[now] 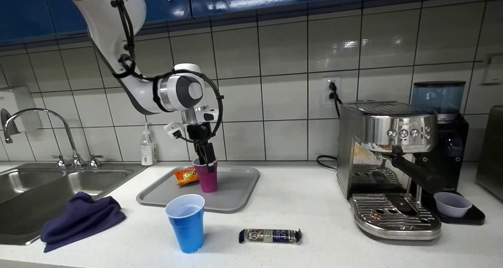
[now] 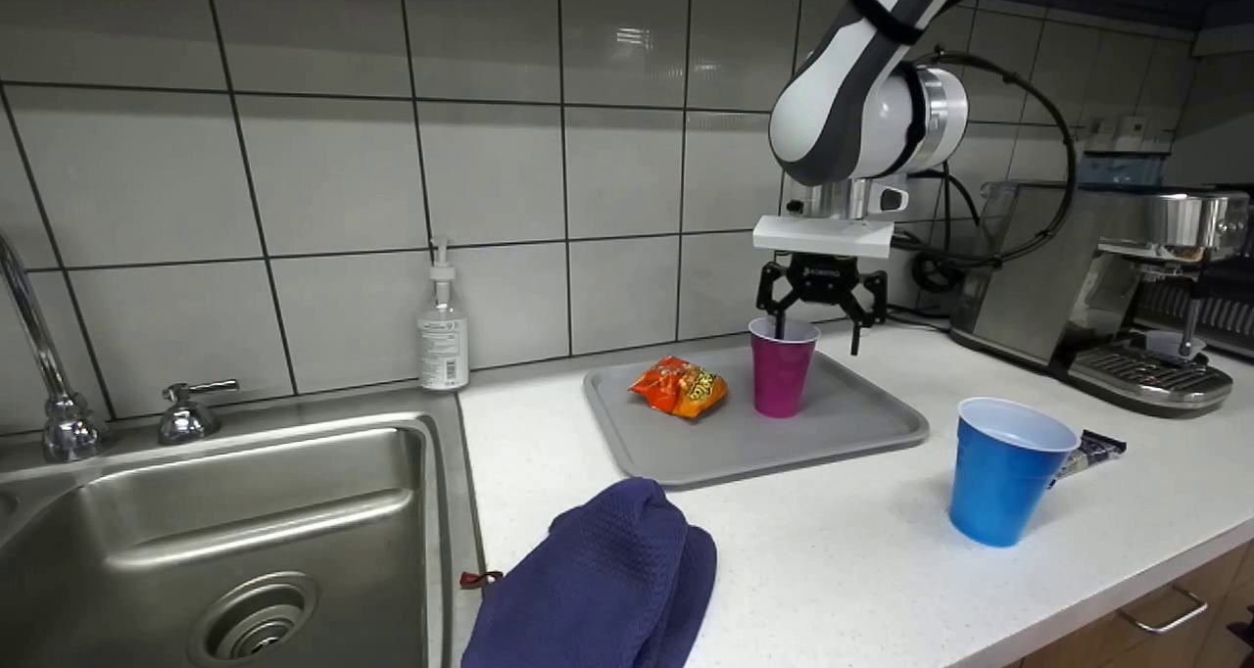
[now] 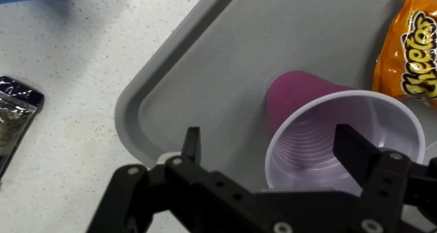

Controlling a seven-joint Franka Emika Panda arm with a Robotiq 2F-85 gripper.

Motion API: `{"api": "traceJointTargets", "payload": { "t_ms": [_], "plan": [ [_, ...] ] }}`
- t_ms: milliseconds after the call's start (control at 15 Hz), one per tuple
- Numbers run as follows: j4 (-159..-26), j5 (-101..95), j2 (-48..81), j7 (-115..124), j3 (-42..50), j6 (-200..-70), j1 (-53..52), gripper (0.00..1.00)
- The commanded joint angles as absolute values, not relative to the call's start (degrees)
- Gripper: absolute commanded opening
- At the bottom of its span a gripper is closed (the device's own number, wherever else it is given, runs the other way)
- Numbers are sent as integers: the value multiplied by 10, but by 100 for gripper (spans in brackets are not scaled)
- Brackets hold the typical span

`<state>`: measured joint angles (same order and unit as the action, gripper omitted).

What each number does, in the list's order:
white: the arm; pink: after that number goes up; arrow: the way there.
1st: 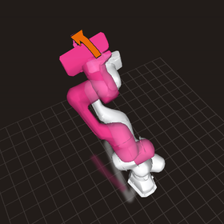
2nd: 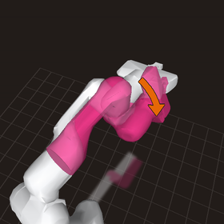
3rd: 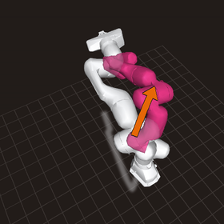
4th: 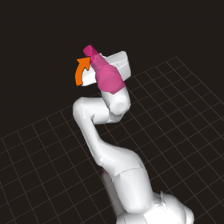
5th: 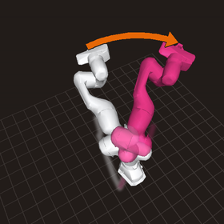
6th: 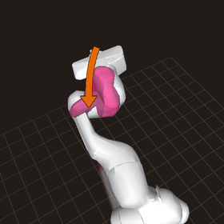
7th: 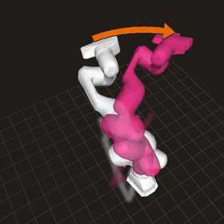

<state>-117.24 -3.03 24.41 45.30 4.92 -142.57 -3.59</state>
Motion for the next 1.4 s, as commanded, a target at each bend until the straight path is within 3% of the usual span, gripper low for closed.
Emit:
{"api": "traceJointTargets", "payload": {
  "t_ms": [0, 533, 667, 1333],
  "plan": [
    [-1158, -21, 248, 460, 61, -1405, -46, 74],
    [-1162, -24, 245, 459, 66, -1408, -47, 12],
    [-1166, -19, 240, 452, 63, -1406, -45, 0],
    [-1181, 1, 201, 453, 70, -1405, -32, 1]
  ]
}}
